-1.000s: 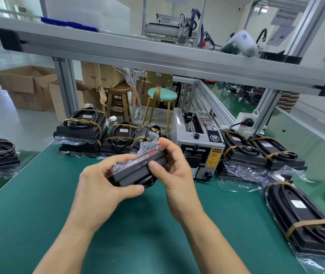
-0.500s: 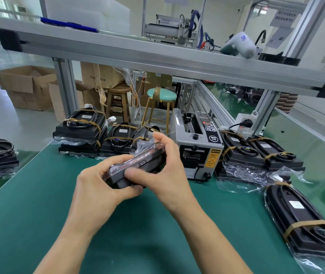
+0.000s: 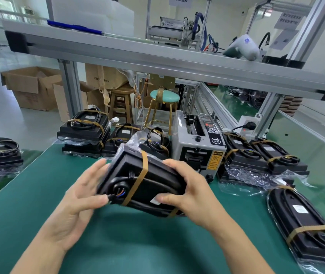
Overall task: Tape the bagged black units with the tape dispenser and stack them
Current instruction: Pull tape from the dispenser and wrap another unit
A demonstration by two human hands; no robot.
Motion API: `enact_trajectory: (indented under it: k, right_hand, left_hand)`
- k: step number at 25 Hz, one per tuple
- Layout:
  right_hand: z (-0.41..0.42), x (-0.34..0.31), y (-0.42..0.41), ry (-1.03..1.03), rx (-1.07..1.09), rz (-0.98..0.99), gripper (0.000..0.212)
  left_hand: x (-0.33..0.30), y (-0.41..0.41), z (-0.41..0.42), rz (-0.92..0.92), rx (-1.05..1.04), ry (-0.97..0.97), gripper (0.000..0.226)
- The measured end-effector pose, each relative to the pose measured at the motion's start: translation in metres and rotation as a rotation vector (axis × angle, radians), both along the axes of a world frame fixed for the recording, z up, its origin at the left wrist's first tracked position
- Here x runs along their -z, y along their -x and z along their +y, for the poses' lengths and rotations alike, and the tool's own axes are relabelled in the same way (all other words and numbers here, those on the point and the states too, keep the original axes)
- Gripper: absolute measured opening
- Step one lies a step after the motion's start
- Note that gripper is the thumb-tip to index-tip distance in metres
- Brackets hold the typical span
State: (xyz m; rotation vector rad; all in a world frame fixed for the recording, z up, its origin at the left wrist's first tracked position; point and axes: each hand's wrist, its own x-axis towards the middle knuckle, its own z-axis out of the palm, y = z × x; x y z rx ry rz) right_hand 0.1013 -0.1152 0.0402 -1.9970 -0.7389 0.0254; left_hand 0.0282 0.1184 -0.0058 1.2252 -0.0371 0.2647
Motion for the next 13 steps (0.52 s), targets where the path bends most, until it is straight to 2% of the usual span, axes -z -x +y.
enact_trajectory:
  k: [2,4,6,10,13]
  right_hand:
    - [-0.001,0.002,-0.001,0.111,0.064,-0.137,0.059]
    - [0.006,0.004,-0.003,0.193,0.047,-0.196,0.058]
    - [0.016,0.009,-0.005,0.204,0.006,-0.18,0.057]
    - [0.033,0.02,-0.013,0.188,-0.086,-0.183,0.056]
    - [0.042,0.028,-0.02,0.189,-0.107,-0.211,0.056]
  left_hand:
    - [-0.008,0.004,0.006,-0.017,-0.179,-0.272,0.082]
    - [-0.013,0.005,0.005,-0.121,-0.161,-0.401,0.077]
    - [-0.013,0.004,0.0,-0.135,-0.061,-0.414,0.074]
    - [-0.006,0.006,0.009,-0.03,-0.044,-0.344,0.07]
    - [0.001,0.008,0.017,-0.006,0.015,-0.406,0.07]
